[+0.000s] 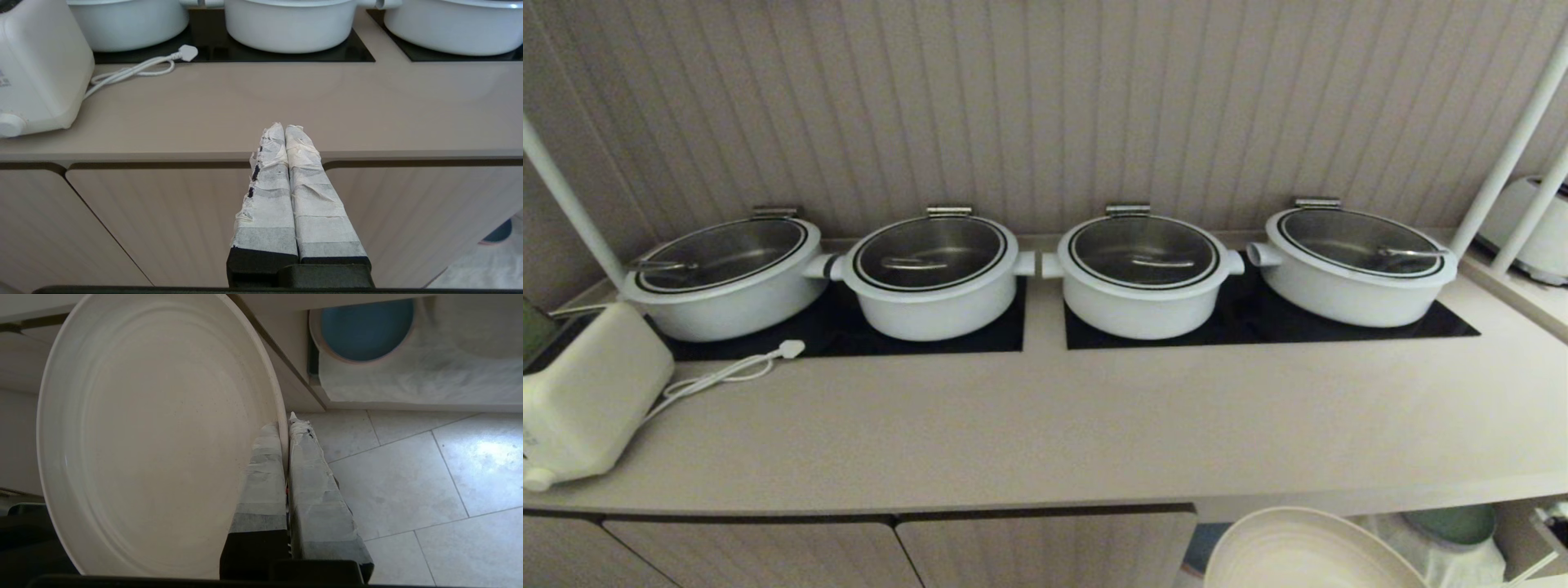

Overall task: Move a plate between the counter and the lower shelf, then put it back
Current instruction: Put the plate

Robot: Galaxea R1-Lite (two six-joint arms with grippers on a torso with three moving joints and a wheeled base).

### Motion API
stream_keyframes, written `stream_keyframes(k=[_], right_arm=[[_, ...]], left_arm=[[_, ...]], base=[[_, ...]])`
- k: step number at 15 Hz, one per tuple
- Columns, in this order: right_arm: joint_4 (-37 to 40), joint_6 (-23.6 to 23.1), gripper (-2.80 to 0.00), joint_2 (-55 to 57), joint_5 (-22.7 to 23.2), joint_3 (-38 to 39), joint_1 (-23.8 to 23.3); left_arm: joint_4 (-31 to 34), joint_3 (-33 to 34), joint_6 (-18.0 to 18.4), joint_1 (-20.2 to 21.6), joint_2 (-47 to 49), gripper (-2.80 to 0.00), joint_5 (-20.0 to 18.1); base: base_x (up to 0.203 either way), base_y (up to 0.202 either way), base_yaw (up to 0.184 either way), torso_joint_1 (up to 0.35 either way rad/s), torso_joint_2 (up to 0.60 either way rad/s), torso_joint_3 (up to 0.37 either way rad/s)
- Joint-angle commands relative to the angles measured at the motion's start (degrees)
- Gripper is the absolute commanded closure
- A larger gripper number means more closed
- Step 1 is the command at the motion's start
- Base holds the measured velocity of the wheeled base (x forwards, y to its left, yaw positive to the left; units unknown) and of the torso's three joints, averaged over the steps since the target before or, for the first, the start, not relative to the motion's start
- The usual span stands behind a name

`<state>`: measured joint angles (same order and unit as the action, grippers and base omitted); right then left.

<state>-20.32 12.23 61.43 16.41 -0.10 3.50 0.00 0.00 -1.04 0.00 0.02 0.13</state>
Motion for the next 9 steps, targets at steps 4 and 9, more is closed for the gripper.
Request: stream_keyframes(k=[4, 9], right_arm=[[-0.33, -0.02, 0.00, 0.01, 0.11, 0.01, 0.02], [-0.25, -0.02, 0.00, 0.01, 0.03, 0.01, 0.02]], left_arm=[[0.00, 0.00, -0.11, 0.00, -0.02, 0.00, 0.04], [0.00, 0.00, -0.11, 0.00, -0.02, 0.00, 0.04]], base=[[0.000, 0.000, 0.000, 0.000, 0.00, 0.000], [0.000, 0.000, 0.000, 0.000, 0.00, 0.000]])
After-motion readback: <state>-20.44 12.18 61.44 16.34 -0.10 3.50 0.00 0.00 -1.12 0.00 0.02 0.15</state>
